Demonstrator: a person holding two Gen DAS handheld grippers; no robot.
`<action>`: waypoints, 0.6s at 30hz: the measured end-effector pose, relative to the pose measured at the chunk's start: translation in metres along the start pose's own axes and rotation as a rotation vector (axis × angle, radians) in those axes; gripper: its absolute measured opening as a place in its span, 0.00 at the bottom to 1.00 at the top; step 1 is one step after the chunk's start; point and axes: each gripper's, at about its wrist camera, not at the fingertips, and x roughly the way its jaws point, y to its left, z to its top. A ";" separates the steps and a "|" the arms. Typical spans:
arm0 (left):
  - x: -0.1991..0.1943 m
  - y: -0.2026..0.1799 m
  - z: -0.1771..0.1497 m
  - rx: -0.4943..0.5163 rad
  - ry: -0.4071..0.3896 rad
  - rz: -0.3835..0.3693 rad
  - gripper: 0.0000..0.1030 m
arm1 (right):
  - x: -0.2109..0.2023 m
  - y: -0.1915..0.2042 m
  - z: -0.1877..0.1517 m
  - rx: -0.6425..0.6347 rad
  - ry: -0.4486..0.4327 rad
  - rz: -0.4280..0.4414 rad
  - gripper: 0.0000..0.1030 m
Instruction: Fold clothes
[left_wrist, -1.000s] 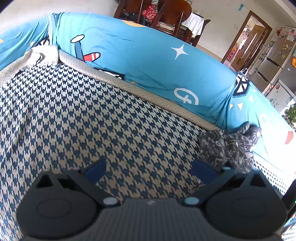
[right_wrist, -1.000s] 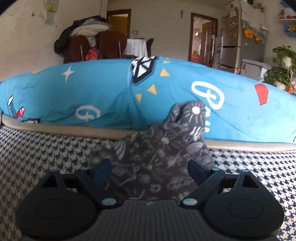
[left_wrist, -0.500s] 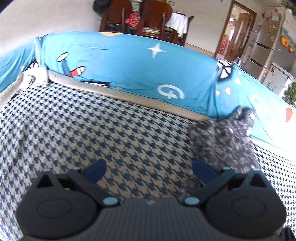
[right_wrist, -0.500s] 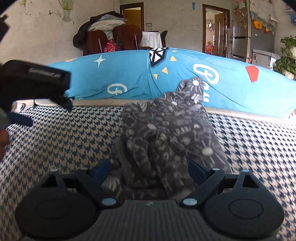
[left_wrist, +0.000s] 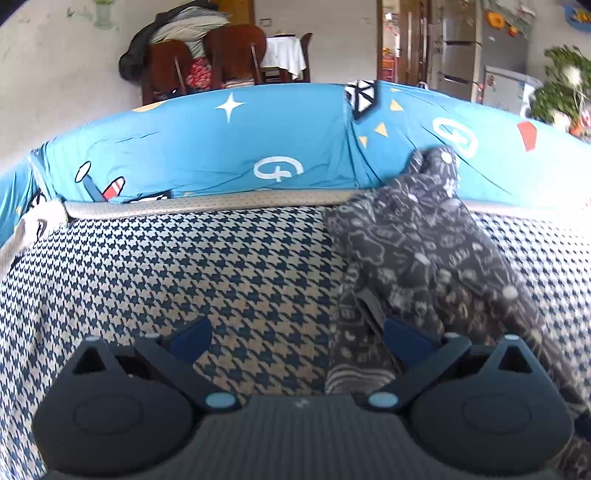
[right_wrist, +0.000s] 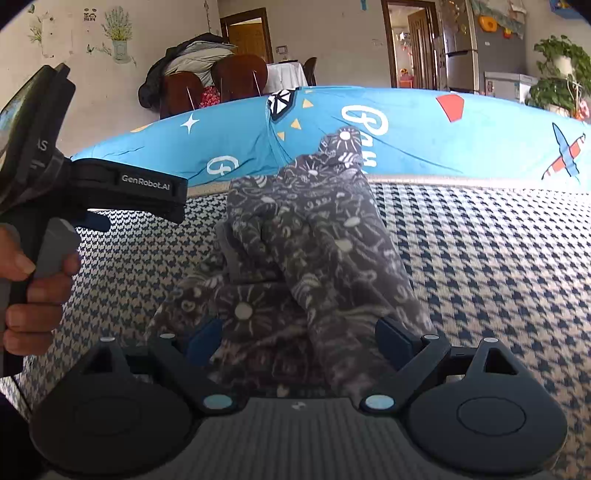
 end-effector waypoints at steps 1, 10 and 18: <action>-0.001 -0.001 -0.003 0.008 0.001 -0.007 1.00 | -0.002 -0.001 -0.004 0.004 0.008 0.000 0.88; -0.005 -0.001 -0.022 0.009 0.031 -0.032 1.00 | -0.005 0.011 -0.027 -0.070 0.054 -0.031 0.94; -0.005 0.008 -0.035 -0.037 0.063 -0.024 1.00 | -0.013 0.002 -0.032 0.001 0.056 -0.015 0.95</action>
